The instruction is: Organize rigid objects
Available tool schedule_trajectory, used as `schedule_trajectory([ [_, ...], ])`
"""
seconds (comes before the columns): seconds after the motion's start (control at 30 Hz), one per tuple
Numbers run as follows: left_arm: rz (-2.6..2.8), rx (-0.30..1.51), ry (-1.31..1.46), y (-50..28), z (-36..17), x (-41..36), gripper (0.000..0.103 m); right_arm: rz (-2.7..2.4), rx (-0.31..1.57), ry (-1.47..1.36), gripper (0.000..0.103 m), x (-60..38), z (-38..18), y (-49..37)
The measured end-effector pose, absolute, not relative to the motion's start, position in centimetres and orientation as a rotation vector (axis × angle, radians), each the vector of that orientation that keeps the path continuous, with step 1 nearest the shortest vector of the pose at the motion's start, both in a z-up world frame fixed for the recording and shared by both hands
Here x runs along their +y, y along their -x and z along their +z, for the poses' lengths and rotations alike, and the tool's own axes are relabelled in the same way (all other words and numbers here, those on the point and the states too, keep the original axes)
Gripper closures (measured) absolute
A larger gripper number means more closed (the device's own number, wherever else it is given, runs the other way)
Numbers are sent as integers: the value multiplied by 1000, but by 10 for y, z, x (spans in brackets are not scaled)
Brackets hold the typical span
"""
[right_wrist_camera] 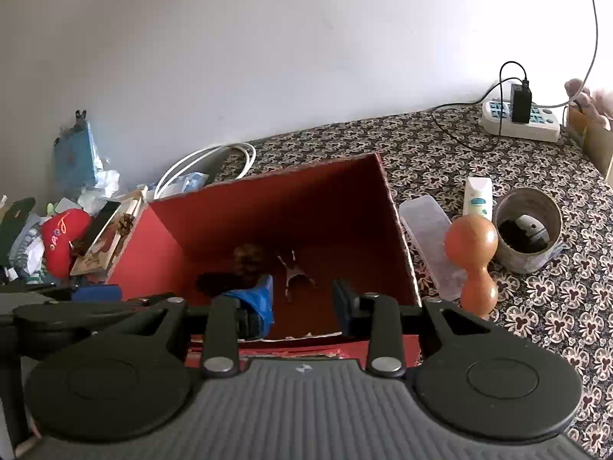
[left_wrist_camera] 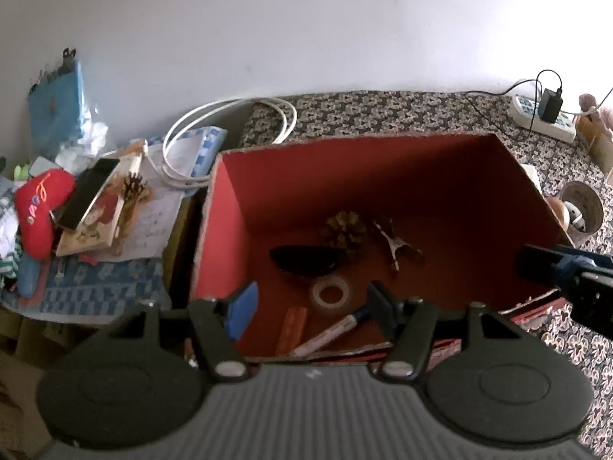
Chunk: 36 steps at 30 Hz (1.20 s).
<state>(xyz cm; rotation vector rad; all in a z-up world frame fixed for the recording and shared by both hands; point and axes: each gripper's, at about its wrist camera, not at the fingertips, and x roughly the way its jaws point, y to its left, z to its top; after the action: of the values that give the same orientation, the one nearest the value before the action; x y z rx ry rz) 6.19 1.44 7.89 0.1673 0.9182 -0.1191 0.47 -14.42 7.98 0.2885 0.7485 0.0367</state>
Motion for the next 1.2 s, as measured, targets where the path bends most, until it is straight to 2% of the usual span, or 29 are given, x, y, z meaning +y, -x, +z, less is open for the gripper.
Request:
schedule_trajectory([
  [0.97, -116, 945, -159, -72, 70, 20, 36, 30, 746, -265, 86, -139, 77, -8],
  [1.2, -128, 897, -127, -69, 75, 27, 36, -15, 731, -232, 86, -137, 74, -10],
])
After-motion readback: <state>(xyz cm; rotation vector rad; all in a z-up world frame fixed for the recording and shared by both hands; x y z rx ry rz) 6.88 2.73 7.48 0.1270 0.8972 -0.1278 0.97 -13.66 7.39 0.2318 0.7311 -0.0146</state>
